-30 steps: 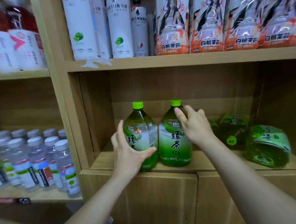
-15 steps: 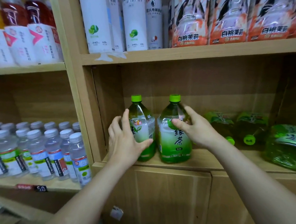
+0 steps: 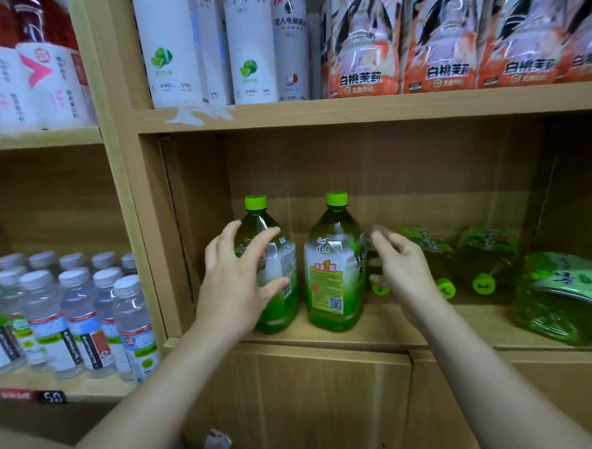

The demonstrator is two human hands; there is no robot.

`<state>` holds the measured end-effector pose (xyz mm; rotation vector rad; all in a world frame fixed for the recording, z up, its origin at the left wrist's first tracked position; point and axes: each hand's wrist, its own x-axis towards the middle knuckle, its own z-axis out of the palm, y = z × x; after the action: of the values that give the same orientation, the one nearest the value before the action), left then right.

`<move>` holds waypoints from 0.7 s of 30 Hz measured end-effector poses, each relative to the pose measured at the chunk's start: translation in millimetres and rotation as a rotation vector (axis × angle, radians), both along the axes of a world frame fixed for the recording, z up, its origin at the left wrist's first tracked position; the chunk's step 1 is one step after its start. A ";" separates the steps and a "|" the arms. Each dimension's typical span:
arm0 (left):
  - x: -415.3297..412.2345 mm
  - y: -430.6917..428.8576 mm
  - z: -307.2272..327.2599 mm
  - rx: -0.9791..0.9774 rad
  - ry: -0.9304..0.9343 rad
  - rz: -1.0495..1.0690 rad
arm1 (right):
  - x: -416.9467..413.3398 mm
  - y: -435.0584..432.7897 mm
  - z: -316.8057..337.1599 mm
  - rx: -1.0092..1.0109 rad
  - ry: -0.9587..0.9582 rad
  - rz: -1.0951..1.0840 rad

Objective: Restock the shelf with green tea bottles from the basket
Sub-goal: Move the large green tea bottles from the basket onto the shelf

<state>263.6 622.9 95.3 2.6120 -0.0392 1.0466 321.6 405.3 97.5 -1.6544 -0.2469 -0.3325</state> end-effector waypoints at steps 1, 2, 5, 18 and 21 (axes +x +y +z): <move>-0.5 0.8 0.9 0.001 -0.005 -0.002 | -2.6 6.2 -1.3 -0.002 0.056 0.031; -0.1 2.1 1.0 0.000 -0.011 -0.005 | -9.4 12.4 0.9 -0.117 0.072 0.056; 0.5 5.2 0.7 0.023 -0.020 -0.017 | -7.3 29.5 -3.9 -0.455 -0.053 -0.027; 2.9 9.0 -7.7 -0.071 0.014 -0.061 | 21.7 57.9 9.0 -0.441 -0.067 0.032; 16.9 3.6 -11.4 -0.126 0.025 0.009 | 20.8 67.4 8.2 -0.527 -0.082 -0.126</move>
<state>280.5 626.5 83.9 2.5134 0.0427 0.9854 342.3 472.8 105.8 -2.1844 -0.3100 -0.4577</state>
